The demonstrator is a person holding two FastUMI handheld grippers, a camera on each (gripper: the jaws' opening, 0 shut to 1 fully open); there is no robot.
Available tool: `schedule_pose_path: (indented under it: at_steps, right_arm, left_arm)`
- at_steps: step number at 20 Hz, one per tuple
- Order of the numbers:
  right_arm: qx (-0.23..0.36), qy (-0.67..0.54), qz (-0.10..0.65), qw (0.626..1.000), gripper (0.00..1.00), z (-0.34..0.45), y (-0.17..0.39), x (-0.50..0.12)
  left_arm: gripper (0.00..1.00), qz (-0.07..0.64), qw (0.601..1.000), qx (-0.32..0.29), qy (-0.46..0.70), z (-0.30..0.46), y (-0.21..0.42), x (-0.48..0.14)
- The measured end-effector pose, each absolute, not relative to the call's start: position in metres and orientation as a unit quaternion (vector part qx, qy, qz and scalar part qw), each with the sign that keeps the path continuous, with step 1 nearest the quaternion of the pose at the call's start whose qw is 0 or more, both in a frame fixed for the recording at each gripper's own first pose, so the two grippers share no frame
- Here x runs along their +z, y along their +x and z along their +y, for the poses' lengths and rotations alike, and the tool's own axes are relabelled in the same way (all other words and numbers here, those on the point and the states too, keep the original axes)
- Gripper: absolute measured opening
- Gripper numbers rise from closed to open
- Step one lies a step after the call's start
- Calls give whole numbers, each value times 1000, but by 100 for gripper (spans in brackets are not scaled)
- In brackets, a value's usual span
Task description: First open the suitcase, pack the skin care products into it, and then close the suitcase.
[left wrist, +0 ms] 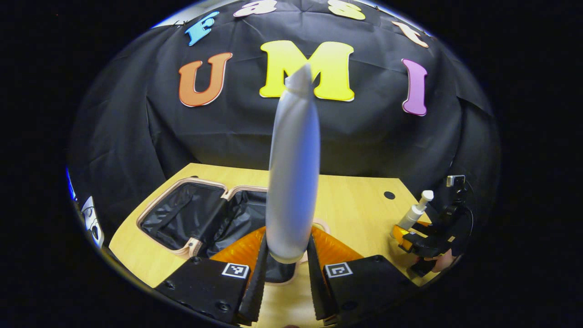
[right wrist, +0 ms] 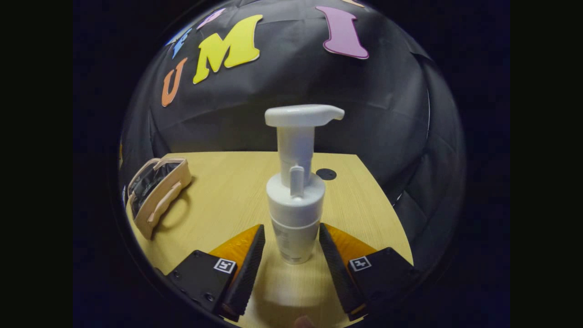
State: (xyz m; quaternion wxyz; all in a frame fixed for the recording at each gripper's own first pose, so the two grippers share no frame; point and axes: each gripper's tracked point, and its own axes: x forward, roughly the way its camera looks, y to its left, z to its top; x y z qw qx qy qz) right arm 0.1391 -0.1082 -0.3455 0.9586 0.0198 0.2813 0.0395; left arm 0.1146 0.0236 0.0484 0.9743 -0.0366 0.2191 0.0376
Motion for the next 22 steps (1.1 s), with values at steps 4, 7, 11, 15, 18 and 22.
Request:
schedule_pose_path:
  at_steps: [4, 7, 11, 15, 18, 22]
  right_arm:
    - [23, 0, 287, 958, 65, -113, 150, -360]
    - [14, 4, 290, 957, 52, -115, 153, -359]
    - [2, 10, 301, 954, 49, -118, 141, -348]
    - [-8, 37, 293, 955, 47, -119, 121, -307]
    - [1, 44, 283, 958, 47, -114, 96, -266]
    - [34, 35, 271, 961, 47, -94, 56, -213]
  left_arm:
    - [46, 225, 972, 57, -45, 52, 107, 47]
    - [46, 231, 970, 61, -45, 68, 104, 43]
    - [46, 240, 968, 52, -53, 84, 102, 33]
    - [46, 249, 966, 26, -68, 104, 107, 25]
    - [46, 257, 962, -17, -86, 115, 120, 16]
    - [46, 302, 945, -87, -95, 124, 141, -17]
